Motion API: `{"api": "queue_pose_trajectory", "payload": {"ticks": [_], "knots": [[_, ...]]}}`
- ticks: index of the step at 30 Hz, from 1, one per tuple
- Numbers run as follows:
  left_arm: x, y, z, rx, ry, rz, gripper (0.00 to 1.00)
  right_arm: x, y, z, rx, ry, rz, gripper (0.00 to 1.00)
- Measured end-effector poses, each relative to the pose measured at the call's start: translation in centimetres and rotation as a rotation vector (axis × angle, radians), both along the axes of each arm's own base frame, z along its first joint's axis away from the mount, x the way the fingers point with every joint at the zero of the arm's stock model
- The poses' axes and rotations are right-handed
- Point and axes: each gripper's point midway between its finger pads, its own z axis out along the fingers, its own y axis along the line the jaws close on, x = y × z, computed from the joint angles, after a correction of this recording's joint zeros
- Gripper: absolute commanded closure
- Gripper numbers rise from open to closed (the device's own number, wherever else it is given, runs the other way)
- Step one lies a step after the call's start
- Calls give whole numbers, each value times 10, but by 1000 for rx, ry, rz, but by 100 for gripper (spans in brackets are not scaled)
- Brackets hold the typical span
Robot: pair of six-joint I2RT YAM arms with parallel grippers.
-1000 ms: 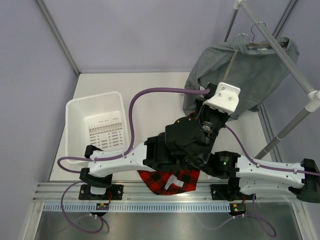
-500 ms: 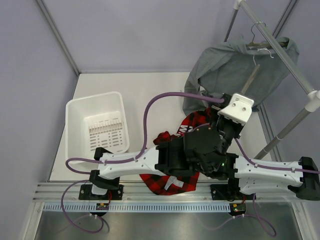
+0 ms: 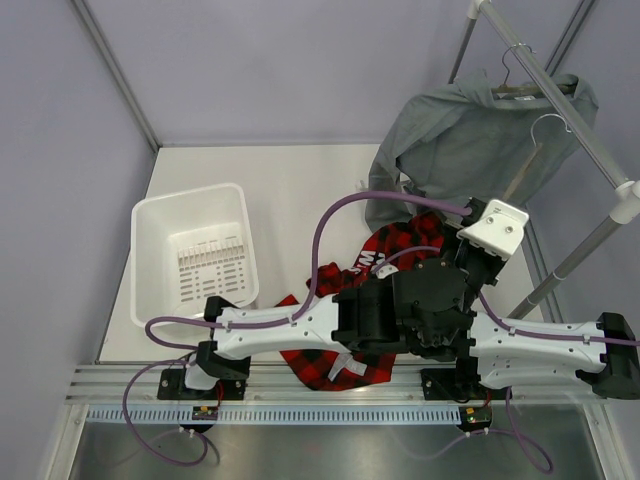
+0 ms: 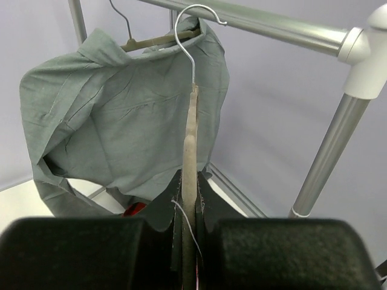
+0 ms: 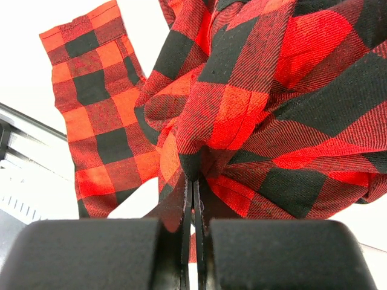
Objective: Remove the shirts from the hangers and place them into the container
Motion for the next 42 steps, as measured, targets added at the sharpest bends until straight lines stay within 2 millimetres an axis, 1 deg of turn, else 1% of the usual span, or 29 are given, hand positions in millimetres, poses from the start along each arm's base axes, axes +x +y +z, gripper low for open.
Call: {"api": "queue_pose_trajectory", "payload": {"ticks": [8, 11, 20, 31, 36, 37, 39, 40, 42], "knots": [[1, -5, 17, -89, 0, -39, 100, -1, 1, -1, -4, 2, 1, 100], [2, -9, 19, -119, 4, -52, 100, -1, 1, -1, -3, 2, 2, 100], [7, -28, 7, -132, 18, -83, 100, 0, 1, -1, 0, -3, -3, 100], [14, -32, 6, -150, 34, -110, 100, 1, 4, -3, 20, -7, -3, 100], [18, -36, 0, -149, 58, -133, 100, 1, 5, -4, 17, -4, -6, 100], [19, -36, -1, -146, 61, -136, 99, 1, 5, -5, 15, -3, -7, 100], [20, -36, -2, -143, 67, -141, 89, 1, 6, -7, 11, -1, -8, 100], [20, -37, -2, -144, 69, -142, 83, 1, 7, -8, 8, -1, -7, 100], [21, -37, -3, -145, 74, -145, 82, 2, 8, -10, 4, 1, -7, 100]]}}
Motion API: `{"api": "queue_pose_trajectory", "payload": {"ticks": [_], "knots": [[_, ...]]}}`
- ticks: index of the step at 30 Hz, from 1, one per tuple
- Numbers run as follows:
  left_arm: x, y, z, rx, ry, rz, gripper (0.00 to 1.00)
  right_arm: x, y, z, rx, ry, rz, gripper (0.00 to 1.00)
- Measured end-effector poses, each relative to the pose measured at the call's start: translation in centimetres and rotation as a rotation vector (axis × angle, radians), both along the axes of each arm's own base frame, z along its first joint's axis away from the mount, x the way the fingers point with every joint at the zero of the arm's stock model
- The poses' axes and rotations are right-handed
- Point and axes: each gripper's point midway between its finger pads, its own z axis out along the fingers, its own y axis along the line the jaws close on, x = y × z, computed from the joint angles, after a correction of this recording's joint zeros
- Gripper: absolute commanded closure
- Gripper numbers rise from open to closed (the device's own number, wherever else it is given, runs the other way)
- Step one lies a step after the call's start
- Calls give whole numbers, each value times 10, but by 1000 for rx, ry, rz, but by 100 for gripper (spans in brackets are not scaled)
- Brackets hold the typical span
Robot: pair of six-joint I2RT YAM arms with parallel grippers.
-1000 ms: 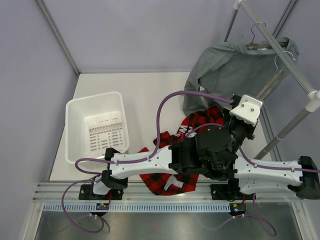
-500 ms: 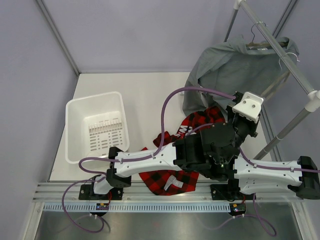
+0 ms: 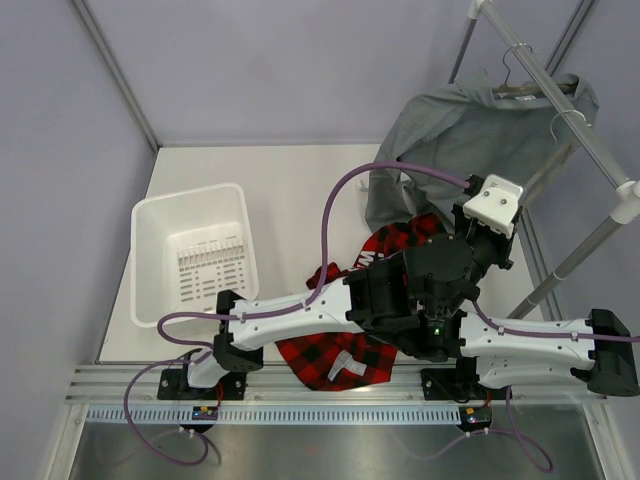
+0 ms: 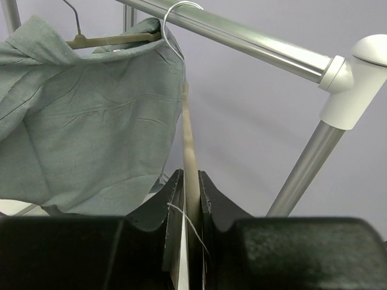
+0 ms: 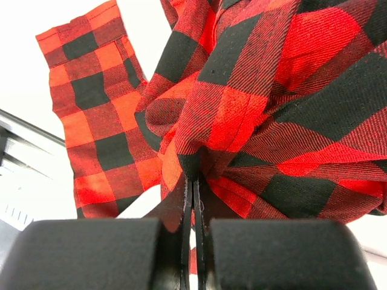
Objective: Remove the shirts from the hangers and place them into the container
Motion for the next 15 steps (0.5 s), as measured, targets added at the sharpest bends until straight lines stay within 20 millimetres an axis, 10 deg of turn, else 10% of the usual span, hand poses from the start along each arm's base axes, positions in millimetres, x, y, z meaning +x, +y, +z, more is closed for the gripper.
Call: {"api": "queue_pose_trajectory", "payload": {"ticks": [9, 15], "knots": [[-7, -1, -1, 19, -16, 0, 38, 0, 3, -6, -16, 4, 3, 100], [-34, 7, -1, 105, -89, 44, 28, 0, 5, -5, -8, 2, 6, 100]]}}
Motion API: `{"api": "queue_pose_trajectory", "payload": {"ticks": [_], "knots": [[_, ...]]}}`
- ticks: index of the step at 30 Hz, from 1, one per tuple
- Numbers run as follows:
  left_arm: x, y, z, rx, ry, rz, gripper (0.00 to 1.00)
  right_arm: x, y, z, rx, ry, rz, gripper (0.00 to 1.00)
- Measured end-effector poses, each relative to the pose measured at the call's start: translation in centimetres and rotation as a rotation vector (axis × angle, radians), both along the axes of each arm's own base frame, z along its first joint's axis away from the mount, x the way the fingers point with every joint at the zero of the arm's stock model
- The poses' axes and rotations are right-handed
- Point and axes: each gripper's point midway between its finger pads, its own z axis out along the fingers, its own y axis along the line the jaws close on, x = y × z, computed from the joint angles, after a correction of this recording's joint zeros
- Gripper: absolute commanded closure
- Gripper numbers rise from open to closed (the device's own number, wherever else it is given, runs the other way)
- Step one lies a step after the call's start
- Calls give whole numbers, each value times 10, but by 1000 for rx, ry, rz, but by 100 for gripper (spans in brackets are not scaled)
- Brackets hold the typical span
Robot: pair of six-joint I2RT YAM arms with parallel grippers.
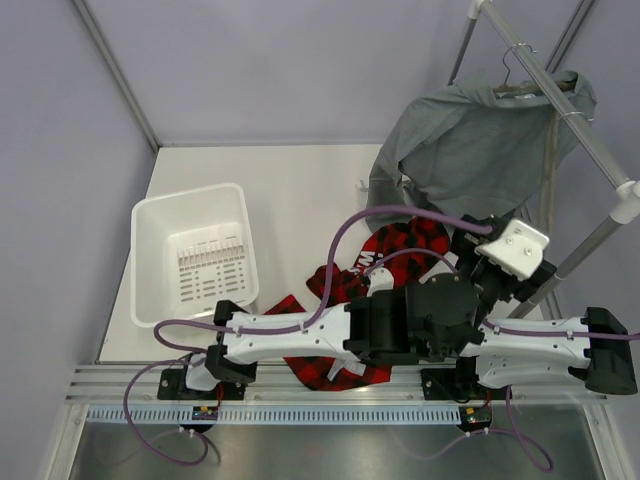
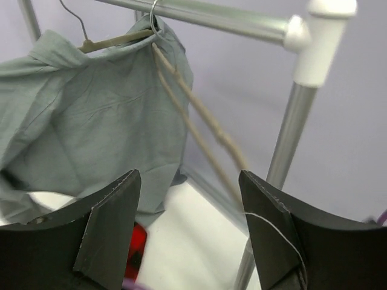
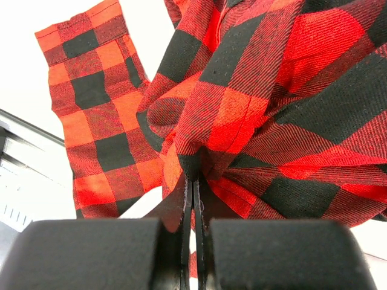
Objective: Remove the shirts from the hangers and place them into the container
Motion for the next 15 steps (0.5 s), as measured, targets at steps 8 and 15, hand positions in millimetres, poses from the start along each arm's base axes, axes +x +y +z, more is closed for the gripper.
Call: {"api": "queue_pose_trajectory", "payload": {"ticks": [8, 15], "knots": [[-68, 113, 0, 292, -109, 113, 11, -1, 0, 10, -1, -13, 30, 100], [-60, 254, -4, 289, -90, 169, 4, -1, 1, 41, 68, -47, 54, 100]]}}
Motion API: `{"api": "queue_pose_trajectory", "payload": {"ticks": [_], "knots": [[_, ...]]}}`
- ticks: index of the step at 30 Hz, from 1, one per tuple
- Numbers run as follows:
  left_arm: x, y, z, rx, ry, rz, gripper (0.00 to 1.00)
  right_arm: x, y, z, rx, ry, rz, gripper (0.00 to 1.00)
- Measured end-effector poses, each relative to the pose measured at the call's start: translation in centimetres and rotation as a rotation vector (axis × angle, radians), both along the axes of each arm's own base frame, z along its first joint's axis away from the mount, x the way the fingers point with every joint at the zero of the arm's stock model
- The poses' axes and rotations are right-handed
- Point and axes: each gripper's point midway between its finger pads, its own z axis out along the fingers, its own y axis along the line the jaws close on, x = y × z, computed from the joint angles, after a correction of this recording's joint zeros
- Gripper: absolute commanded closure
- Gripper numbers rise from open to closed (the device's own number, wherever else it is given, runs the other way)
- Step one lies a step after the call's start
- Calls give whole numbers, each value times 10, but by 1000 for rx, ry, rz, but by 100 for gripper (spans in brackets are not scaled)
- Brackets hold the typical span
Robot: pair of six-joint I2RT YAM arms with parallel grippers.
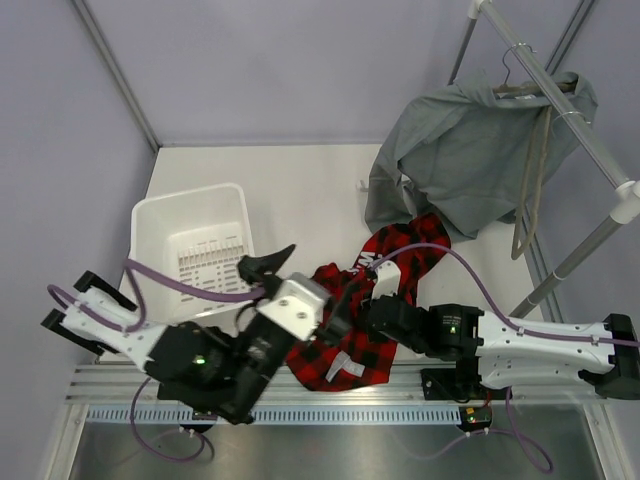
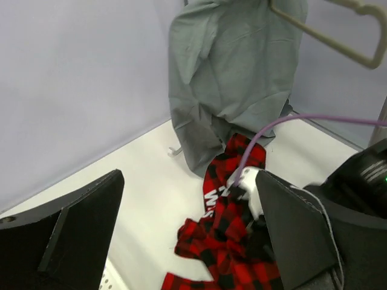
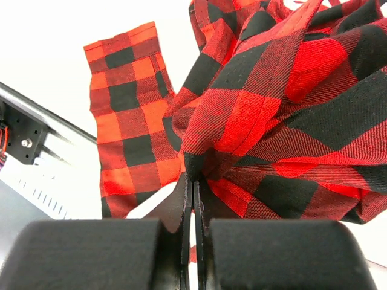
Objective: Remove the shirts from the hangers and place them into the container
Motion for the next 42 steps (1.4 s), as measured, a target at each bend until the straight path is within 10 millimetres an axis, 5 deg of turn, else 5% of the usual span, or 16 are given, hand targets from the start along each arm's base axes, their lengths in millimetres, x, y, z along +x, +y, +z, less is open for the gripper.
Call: {"api": "queue_pose_trajectory", "payload": {"ticks": [6, 10, 15, 20, 25, 42], "knots": [[20, 74, -23, -154, 134, -51, 13, 7, -5, 12, -21, -26, -2, 100], [30, 93, -39, -223, 193, -40, 11, 37, -11, 40, 4, -62, -62, 100], [27, 80, -81, -202, 217, -47, 10, 80, -3, 126, 88, -156, -96, 100], [57, 58, -138, -117, 256, 18, 9, 92, 22, 211, 175, -248, -35, 100], [69, 33, -181, -30, 297, 26, 2, 98, 27, 259, 218, -294, -14, 100], [91, 9, -177, -56, 336, 1, 1, 105, 36, 230, 110, -229, 37, 100]]}}
